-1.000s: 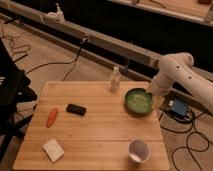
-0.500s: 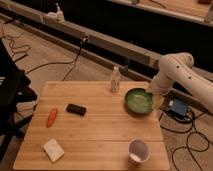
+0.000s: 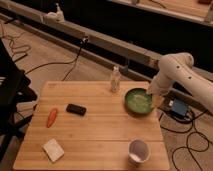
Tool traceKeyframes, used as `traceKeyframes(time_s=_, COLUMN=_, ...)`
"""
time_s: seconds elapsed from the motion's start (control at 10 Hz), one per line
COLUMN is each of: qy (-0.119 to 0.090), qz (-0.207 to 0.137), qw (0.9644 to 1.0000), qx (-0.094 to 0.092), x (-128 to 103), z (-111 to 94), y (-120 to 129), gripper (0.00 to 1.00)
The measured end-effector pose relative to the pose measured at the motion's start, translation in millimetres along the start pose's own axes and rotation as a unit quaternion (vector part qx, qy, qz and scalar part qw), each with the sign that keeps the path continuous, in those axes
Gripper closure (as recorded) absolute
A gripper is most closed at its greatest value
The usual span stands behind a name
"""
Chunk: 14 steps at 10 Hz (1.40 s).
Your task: Knock the bottle over
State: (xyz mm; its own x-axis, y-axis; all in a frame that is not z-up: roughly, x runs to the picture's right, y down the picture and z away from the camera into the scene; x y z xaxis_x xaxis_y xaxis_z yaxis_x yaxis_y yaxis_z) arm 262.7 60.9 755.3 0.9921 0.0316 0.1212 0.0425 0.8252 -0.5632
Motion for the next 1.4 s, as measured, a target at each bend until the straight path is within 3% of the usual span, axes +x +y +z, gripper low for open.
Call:
traceKeyframes(time_s=0.2, qy=-0.015, qz=0.009, qw=0.9998, qx=0.012, x=-1.8, z=1.7, y=-11.6, gripper=0.81)
traceKeyframes(time_s=0.4, qy=-0.059, qz=0.019, qw=0.9974, qx=0.037, x=-16.5, z=10.8, y=-44.2, gripper=0.98)
traceKeyframes(time_s=0.5, qy=-0.081, qz=0.026, qw=0.9949, qx=0.054, x=-21.7, z=11.6, y=-61.8, gripper=1.0)
traceKeyframes(time_s=0.7, qy=-0.127, qz=0.033, qw=0.9867, qx=0.096, x=-31.1, z=2.8, y=-97.6, gripper=1.0)
traceKeyframes(time_s=0.8, qy=-0.155, qz=0.026, qw=0.9802, qx=0.121, x=-43.5, z=-8.1, y=-119.7, gripper=1.0)
traceKeyframes(time_s=0.9, qy=-0.169, qz=0.021, qw=0.9766, qx=0.132, x=-52.4, z=-14.6, y=-130.8, gripper=1.0)
traceKeyframes(time_s=1.0, qy=-0.176, qz=0.019, qw=0.9744, qx=0.139, x=-54.9, z=-18.5, y=-136.5, gripper=1.0)
traceKeyframes(time_s=1.4, qy=-0.174, qz=0.019, qw=0.9747, qx=0.139, x=-54.1, z=-18.1, y=-136.8, gripper=1.0)
